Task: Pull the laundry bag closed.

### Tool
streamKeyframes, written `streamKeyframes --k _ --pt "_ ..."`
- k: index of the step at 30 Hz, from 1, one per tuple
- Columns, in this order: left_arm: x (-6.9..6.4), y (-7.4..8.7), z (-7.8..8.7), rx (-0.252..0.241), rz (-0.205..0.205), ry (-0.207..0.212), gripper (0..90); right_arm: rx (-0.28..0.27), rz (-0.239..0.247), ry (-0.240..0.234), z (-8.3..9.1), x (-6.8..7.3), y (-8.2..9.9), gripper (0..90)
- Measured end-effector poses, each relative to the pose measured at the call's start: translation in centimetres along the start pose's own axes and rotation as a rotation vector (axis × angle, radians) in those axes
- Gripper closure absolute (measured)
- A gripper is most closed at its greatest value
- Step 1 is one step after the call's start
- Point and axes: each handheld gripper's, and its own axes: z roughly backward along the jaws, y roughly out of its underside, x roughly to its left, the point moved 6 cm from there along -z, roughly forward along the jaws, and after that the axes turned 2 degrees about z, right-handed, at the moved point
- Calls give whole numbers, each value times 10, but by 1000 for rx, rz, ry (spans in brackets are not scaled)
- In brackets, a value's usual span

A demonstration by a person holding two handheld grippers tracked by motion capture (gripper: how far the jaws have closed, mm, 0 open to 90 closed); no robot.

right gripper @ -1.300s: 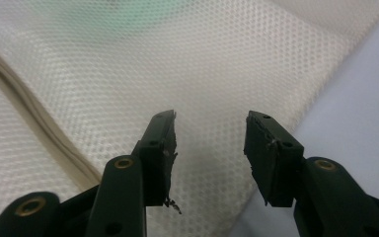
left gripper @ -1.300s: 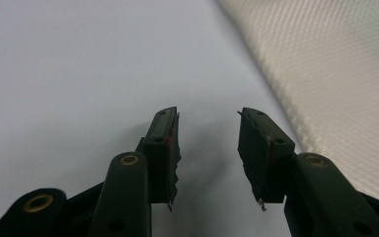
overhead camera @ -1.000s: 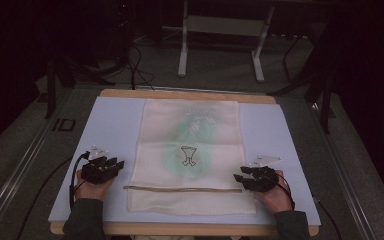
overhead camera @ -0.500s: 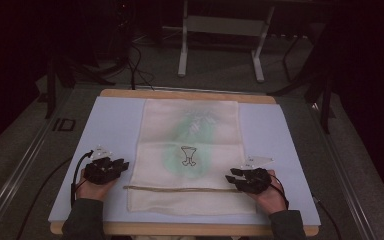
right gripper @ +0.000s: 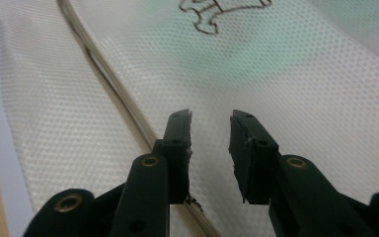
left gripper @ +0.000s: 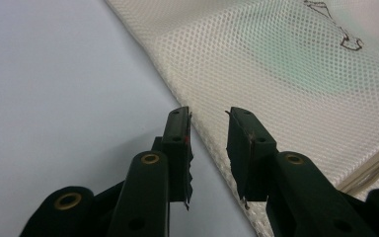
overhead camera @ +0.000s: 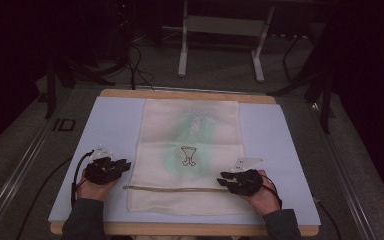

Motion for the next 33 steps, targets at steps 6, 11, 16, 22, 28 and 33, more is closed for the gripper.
streamKeyframes --k 6,11,16,22,28,33 --pt "-1 0 -1 7 -22 2 706 2 25 -37 -11 10 -13 707" --pt "-1 0 -1 11 -24 0 703 3 47 -62 -19 17 -23 724" --pt "-1 1 -2 19 -32 0 685 7 89 -77 -24 25 -31 737" --pt "-2 2 -3 24 -46 11 680 7 121 -89 -30 32 -39 742" --pt "-2 1 -2 21 -47 18 677 12 150 -107 -37 40 -48 742" --pt "-2 1 -2 15 -50 42 673 12 166 -125 -42 49 -59 763"
